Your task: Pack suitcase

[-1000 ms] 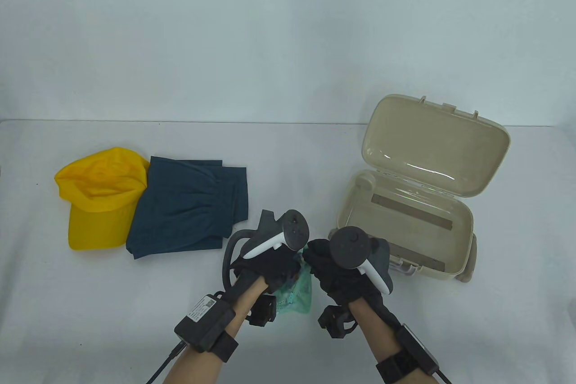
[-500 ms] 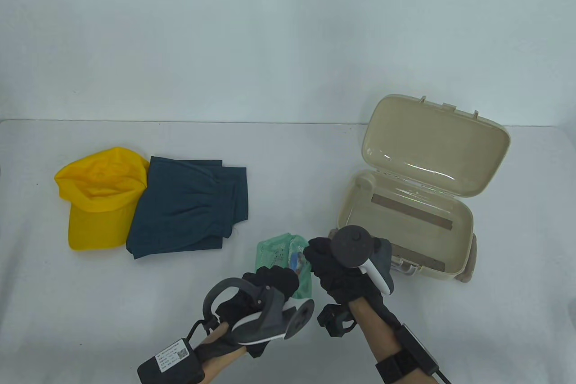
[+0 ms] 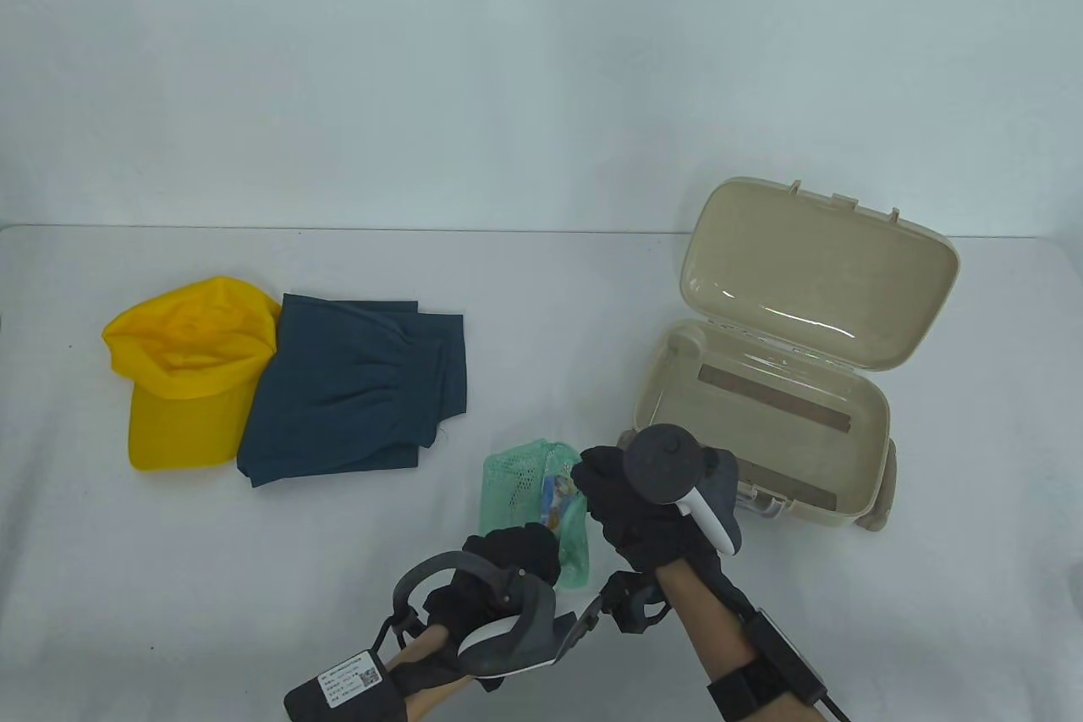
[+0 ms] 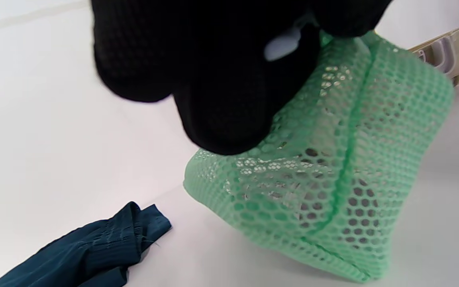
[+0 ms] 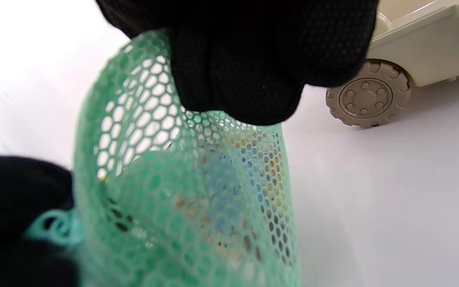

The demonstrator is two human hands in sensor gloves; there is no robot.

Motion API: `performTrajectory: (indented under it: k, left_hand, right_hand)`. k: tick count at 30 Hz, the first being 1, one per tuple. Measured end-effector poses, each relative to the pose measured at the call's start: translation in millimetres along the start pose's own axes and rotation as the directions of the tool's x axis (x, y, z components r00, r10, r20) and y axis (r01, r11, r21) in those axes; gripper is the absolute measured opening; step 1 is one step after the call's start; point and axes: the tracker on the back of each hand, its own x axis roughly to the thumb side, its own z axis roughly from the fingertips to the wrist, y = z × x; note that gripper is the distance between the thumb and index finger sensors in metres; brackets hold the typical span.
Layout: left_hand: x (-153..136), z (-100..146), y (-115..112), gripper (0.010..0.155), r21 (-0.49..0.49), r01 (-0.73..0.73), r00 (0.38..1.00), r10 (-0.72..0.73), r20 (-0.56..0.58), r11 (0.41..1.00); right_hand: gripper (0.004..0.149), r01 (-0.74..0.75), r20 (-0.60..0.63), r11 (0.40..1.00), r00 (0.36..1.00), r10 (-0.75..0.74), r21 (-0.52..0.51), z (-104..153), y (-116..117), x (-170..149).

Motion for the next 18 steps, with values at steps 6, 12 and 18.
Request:
performTrajectory:
  k: [6, 12, 18]
  left_hand:
    - [-30, -10, 6, 0.046, -0.076, -0.298, 0.954, 0.296, -0.038, 0.951]
    - [-66, -26, -1, 0.044, -0.155, -0.58, 0.815, 0.567, -0.122, 0.8]
    - [-82, -32, -12, 0.043, -0.183, -0.686, 0.728, 0.662, -0.177, 0.705]
  right_hand:
    - [0.053, 0.048, 0.075, 0.999, 0.996, -0.048, -0.003, 8, -11, 4]
    - [0.047, -0.116, 0.267, 0.993, 0.958, 0.107, 0.019, 25, -18, 28]
    - [0.059, -0.442, 0.321, 0.893, 0.86, 0.397, 0.079, 31, 11, 43]
